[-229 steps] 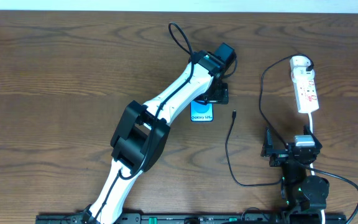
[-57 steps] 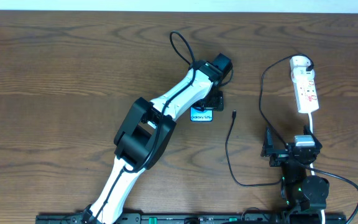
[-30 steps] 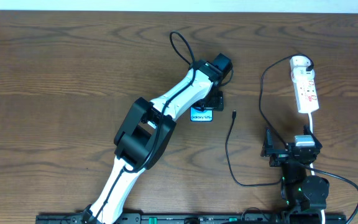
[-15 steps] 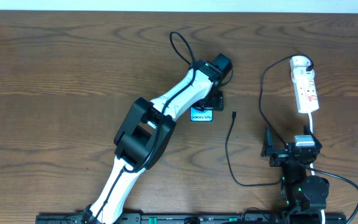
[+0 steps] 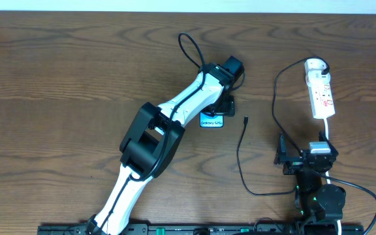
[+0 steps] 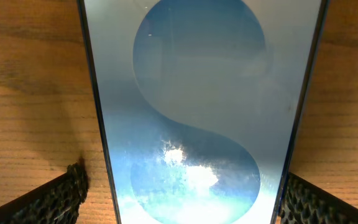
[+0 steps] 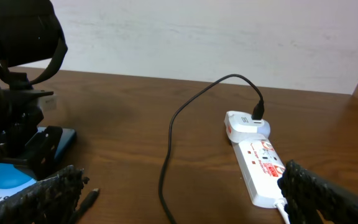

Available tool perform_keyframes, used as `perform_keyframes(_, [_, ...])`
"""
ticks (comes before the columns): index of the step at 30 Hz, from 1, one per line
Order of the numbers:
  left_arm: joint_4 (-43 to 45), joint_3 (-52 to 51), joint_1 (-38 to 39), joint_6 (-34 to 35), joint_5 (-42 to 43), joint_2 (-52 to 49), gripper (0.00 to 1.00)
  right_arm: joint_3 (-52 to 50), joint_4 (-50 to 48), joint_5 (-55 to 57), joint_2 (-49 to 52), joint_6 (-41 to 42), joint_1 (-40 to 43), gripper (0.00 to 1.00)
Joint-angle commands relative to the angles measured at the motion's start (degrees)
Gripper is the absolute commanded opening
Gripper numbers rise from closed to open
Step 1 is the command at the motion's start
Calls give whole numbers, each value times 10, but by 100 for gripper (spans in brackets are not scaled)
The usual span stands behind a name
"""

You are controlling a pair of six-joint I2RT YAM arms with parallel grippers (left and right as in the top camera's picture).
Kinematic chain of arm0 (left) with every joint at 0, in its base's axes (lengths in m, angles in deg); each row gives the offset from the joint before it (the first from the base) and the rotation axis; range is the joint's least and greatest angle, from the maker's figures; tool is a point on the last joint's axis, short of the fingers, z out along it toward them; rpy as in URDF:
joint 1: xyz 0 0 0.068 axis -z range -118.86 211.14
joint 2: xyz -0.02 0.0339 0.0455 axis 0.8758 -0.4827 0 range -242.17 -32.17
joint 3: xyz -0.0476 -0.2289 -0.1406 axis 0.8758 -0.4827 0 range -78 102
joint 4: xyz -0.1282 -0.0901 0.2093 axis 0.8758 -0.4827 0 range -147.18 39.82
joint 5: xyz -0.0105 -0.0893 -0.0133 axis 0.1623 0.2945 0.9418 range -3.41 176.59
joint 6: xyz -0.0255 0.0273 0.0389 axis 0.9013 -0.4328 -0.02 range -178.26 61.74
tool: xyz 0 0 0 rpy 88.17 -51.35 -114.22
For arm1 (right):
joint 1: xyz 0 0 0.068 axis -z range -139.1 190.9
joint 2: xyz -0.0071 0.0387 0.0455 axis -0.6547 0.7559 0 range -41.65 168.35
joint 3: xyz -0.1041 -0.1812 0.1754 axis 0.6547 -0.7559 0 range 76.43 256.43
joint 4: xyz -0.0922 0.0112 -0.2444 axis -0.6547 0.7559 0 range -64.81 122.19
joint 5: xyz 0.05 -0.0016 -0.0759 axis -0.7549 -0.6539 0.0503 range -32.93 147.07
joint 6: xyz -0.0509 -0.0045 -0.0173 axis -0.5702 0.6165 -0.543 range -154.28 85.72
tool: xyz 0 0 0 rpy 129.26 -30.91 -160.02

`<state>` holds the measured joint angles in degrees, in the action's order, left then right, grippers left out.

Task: Plug charger to phone and switch on socket

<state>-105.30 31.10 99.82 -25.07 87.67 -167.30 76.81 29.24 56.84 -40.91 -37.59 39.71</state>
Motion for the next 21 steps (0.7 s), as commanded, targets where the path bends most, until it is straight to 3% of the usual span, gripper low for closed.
perform_keyframes(1, [-4, -2, -2, 1, -16, -13, 98, 0, 3, 0, -1, 7, 1, 99])
perform_keyframes(21, [-16, -2, -2, 1, -16, -13, 98, 0, 3, 0, -1, 7, 1, 99])
